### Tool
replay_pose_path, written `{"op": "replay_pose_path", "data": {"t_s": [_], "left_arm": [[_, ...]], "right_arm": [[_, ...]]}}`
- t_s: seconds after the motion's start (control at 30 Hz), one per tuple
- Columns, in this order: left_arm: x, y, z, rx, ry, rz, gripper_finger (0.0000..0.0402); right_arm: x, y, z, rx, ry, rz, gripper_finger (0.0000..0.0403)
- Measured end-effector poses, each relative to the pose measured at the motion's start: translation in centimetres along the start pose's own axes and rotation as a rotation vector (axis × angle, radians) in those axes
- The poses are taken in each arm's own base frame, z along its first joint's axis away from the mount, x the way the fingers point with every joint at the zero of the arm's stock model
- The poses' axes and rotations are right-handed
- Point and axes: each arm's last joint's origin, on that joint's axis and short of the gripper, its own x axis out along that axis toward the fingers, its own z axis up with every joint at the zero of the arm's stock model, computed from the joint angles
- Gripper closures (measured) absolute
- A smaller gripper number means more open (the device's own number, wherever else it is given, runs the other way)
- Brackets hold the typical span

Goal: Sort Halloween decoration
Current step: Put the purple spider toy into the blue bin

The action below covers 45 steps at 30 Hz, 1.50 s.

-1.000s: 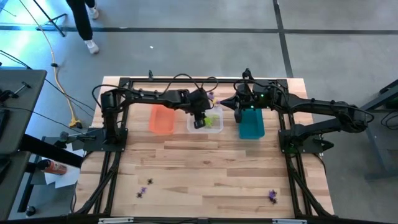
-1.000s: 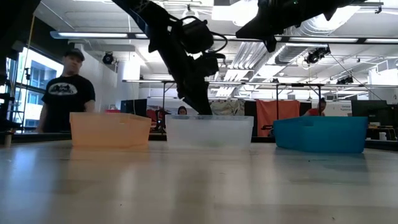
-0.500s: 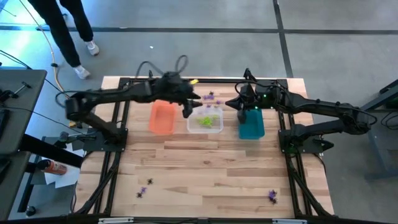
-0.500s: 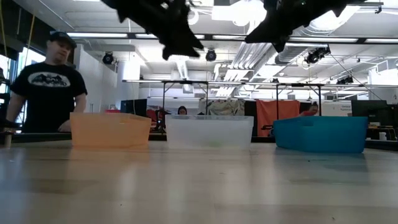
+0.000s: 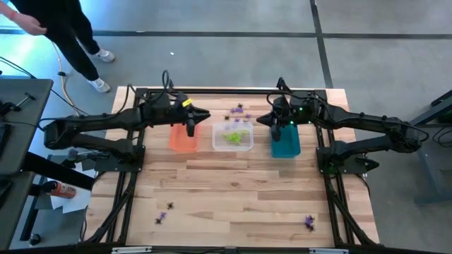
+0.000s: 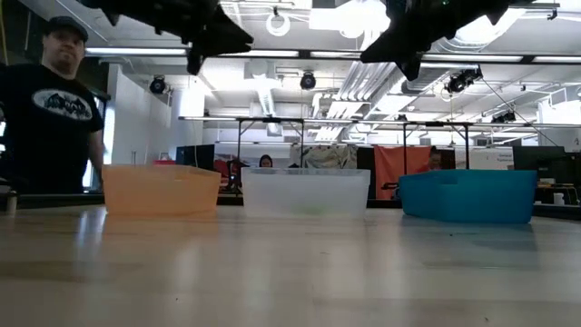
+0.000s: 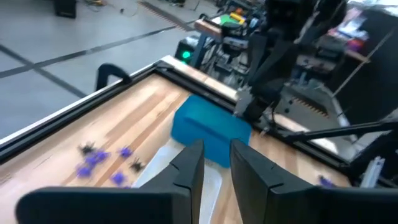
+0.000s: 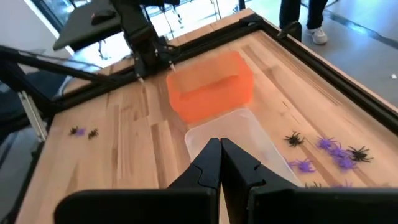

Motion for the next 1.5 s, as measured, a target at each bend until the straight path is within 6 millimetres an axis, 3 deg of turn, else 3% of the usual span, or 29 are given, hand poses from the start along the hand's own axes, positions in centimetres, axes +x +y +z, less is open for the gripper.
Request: {"op": "replay_pose_path", "data": {"t_s": [0.63, 1.0, 1.17, 1.5], "left_arm": [[-0.6, 0.0, -0.1, 0.004, 0.008, 0.067, 0.0193], [-0.6, 0.5, 0.1, 0.009, -0.008, 0.083, 0.0186], [-1.5, 0.8, 1.4, 0.061, -0.097, 0.085, 0.0186], [-1.9, 1.2, 1.8, 0.18, -0.122, 0.107, 0.0186]], "right_arm": [[0.0, 0.1, 0.4, 0.083, -0.04, 0.007, 0.0402], [0.0, -0.1, 0.7, 0.082, -0.094, -0.087, 0.0402], [0.0, -0.1, 0.7, 0.123, -0.096, -0.087, 0.0402], [0.0, -0.1, 0.7, 0.102, -0.095, -0.086, 0.0402]]}}
